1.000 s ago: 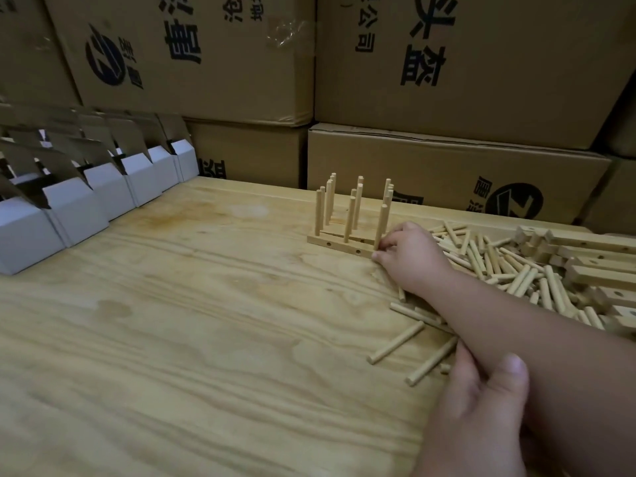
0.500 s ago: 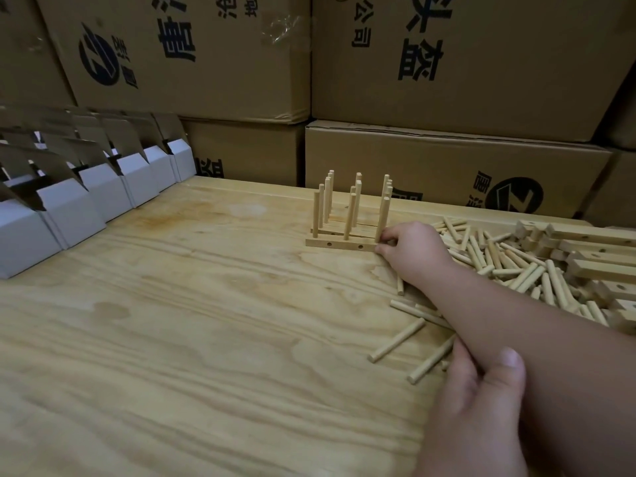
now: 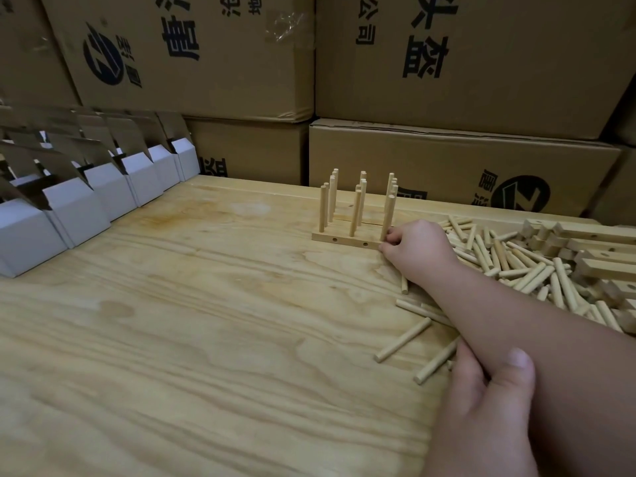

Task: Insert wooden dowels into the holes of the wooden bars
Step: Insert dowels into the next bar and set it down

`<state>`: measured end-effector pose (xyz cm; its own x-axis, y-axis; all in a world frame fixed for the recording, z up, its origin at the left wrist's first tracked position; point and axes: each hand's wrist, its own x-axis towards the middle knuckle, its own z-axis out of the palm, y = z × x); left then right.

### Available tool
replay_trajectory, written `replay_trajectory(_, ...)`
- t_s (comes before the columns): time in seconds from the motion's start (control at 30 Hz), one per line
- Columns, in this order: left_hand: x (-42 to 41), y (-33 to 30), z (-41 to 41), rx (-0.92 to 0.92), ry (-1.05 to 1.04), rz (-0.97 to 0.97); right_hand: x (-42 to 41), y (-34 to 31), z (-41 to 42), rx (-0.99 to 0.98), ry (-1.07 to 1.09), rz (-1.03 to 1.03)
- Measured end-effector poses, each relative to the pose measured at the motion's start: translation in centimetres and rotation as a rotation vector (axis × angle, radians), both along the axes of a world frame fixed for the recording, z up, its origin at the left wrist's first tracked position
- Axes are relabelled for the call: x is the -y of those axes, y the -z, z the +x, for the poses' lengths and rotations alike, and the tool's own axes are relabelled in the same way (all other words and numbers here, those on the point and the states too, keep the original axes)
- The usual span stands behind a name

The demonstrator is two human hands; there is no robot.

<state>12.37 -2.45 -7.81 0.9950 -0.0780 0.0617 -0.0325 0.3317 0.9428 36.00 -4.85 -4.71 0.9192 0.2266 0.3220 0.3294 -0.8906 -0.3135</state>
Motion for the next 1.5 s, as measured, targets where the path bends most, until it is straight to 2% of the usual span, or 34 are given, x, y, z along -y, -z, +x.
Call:
replay_trajectory(0.03,0.4,-0.2,0.4,-0.079,0.004,-0.115,0.0,0.0,0.0,0.000,0.001,0.005)
replay_trajectory(0.13,1.0,0.3,0.3,-0.069,0.040,-0.116,0.2,0.0,0.1,0.000,0.006,-0.011)
replay_trajectory(0.23,1.5,-0.7,0.5,-0.162,0.000,-0.156,0.2,-0.2,0.0,-0.040,0.009,0.003)
replay_trajectory(0.33,2.3,-1.4,0.0,-0.211,0.048,-0.229,0.6,-1.5,-0.4,-0.092,-0.012,-0.007)
replay_trajectory(0.47,2.3,-2.6,-0.5,-0.219,0.124,-0.225,3.5,-5.1,-3.2,-0.069,0.014,0.242)
replay_trajectory(0.63,2.3,-3.7,-1.0,-0.182,0.091,-0.163,11.9,-6.9,-12.8,0.045,0.109,0.597)
replay_trajectory(0.77,2.6,-3.7,-1.7,-0.139,0.085,-0.101,20.3,-5.8,-21.6,0.167,0.309,0.685)
replay_trajectory(0.87,2.8,-3.5,-2.2,-0.090,0.064,0.032,24.8,-3.9,-25.2,0.192,0.492,0.708)
replay_trajectory(0.97,3.3,-3.1,-3.2,0.050,0.080,0.327,26.7,-1.5,-26.3,0.202,0.570,0.564)
replay_trajectory(1.07,3.9,-2.6,-4.2,0.229,0.156,0.686,27.2,-0.6,-26.0,0.140,0.534,0.362)
replay_trajectory(1.13,4.1,-2.4,-4.5,0.309,0.193,0.823,27.5,-0.2,-25.7,0.105,0.499,0.307)
replay_trajectory(1.27,3.9,-2.4,-4.1,0.379,0.218,0.918,27.5,-0.1,-25.4,0.032,0.455,0.268)
replay_trajectory(1.5,3.8,-2.1,-3.8,0.439,0.242,0.987,26.5,-1.9,-26.5,-0.127,0.298,-0.033)
